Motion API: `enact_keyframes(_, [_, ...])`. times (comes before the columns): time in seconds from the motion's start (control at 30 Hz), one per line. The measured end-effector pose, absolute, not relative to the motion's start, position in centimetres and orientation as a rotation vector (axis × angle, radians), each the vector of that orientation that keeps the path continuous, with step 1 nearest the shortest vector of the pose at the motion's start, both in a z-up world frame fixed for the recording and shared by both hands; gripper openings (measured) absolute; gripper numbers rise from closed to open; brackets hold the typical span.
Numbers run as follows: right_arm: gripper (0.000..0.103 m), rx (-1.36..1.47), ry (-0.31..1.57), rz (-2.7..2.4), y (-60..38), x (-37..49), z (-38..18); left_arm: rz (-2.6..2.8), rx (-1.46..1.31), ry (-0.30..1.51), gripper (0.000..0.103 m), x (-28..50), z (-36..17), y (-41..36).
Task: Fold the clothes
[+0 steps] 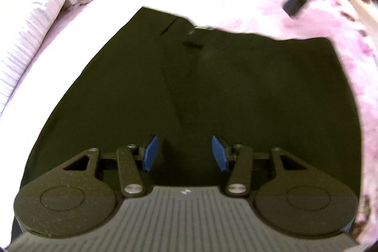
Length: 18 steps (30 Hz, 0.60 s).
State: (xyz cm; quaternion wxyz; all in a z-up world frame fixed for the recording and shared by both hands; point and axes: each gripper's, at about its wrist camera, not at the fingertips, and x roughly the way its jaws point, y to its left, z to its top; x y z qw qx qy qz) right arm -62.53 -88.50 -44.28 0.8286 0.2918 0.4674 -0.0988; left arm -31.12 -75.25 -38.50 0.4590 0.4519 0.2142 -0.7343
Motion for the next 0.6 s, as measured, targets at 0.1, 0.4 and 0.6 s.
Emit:
enact_keyframes(0.1, [0.054,0.741,1.043,-0.218,-87.1,-65.9,-45.5,-1.845,1.148,0.544,0.046,-32.4,-39.3,-74.8])
enact_keyframes(0.4, [0.004,0.872,1.041,-0.278,-86.3,-66.7,-48.2,-1.821,1.192,0.544,0.046,-35.0,-41.5,-75.0])
enact_keyframes(0.6, [0.000,0.787,1.099,-0.276,-87.0,-67.7,-47.3,-1.736,1.139,0.577,0.047,-36.0,-41.4,-74.7])
